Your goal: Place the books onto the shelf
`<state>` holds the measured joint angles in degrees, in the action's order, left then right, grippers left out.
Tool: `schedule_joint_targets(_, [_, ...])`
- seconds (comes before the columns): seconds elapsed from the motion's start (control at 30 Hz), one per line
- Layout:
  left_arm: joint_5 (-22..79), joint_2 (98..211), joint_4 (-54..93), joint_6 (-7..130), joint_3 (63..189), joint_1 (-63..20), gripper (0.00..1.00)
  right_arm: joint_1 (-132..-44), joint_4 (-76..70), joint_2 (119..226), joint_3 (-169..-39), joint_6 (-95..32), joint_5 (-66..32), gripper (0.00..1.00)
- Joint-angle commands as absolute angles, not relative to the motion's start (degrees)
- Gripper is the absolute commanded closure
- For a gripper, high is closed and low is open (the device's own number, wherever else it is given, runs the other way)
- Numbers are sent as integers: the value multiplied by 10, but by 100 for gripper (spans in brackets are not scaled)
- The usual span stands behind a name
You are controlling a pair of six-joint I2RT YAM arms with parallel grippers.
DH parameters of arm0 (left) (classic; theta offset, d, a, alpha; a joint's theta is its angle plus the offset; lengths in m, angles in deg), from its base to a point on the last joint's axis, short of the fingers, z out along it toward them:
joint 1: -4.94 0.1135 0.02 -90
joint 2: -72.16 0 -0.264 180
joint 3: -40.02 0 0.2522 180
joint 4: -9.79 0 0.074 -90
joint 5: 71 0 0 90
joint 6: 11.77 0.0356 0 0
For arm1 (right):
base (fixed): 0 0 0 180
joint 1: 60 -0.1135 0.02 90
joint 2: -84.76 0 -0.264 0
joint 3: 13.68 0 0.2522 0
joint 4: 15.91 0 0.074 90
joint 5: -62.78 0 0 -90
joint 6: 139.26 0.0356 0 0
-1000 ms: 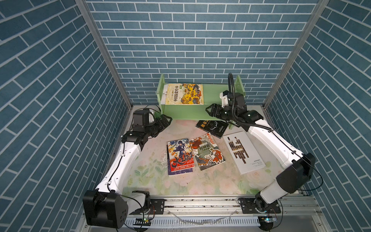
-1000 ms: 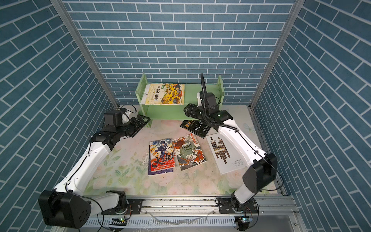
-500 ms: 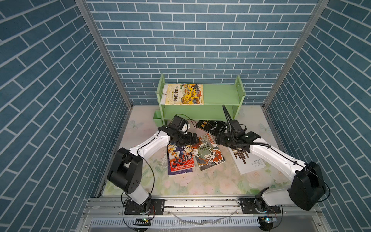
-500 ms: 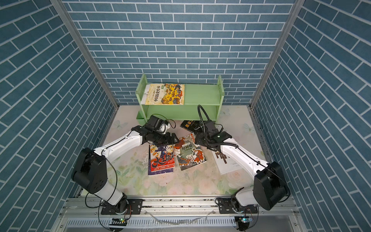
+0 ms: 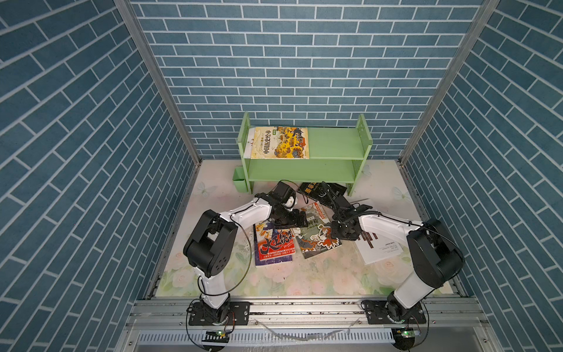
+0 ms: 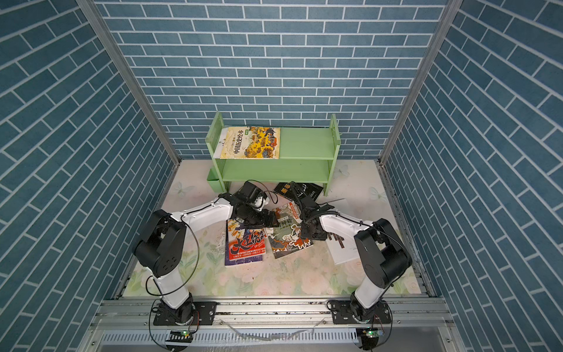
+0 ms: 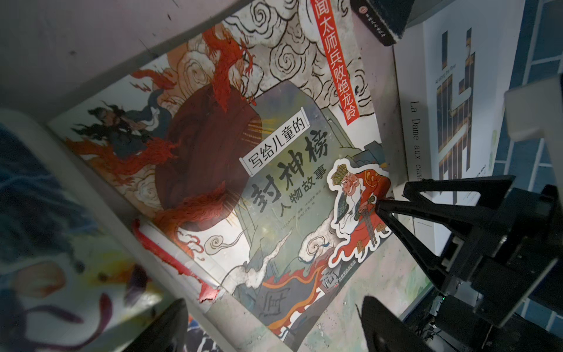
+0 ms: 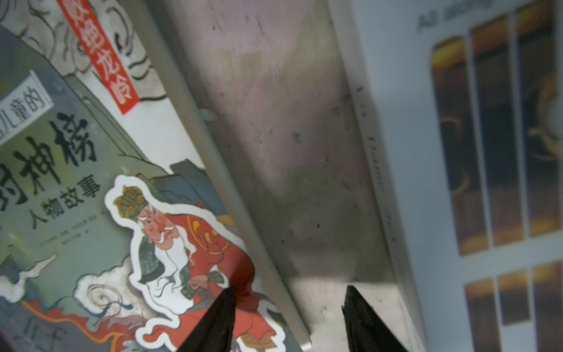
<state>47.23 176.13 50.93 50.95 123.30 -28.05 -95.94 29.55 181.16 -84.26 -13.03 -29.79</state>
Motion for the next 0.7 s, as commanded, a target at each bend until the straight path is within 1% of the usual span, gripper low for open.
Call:
schedule_joint_targets(0.0, [475, 1765, 513, 510, 1240, -286, 10, -961, 297, 1838, -873, -178, -280, 46])
schedule_joint_targets(0.13, [459, 1753, 522, 509, 1236, -287, 10, -959, 285, 1850, -875, -189, -259, 52])
schedule_joint_targets(0.3, [441, 1743, 534, 506, 1233, -286, 10, -950, 248, 1845, -856, -177, -196, 55])
schedule_joint_targets(0.37, [442, 1741, 534, 502, 1233, -287, 10, -948, 236, 1845, -848, -174, -178, 58])
schedule_joint_targets(0.43, [454, 1743, 531, 499, 1234, -286, 10, -948, 236, 1845, -844, -173, -176, 63])
schedule_joint_targets(0.5, [465, 1748, 530, 495, 1234, -287, 10, -947, 239, 1843, -843, -171, -180, 67])
schedule_joint_targets(0.67, [473, 1766, 553, 475, 1250, -288, 10, -948, 261, 1834, -846, -160, -215, 68])
